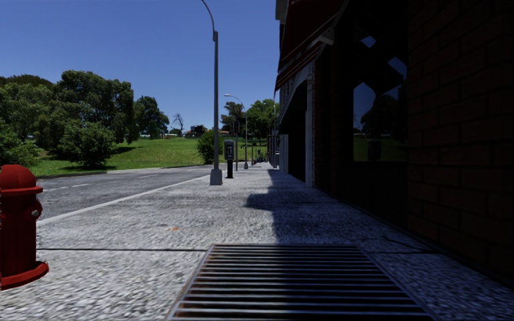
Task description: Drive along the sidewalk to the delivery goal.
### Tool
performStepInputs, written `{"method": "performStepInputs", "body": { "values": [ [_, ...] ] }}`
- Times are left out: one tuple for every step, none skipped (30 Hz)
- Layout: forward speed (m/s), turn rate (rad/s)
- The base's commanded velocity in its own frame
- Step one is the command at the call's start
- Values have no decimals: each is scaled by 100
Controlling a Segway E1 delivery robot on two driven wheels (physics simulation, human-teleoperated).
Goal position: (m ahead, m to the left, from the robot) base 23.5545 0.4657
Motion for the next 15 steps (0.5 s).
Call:
{"method": "performStepInputs", "body": {
  "values": [
    [200,0],
    [200,0],
    [200,0],
    [200,0],
    [200,0],
    [200,0],
    [200,0],
    [200,0],
    [200,0],
    [200,0],
    [200,0],
    [200,0],
    [200,0],
    [200,0],
    [200,0]
  ]
}}
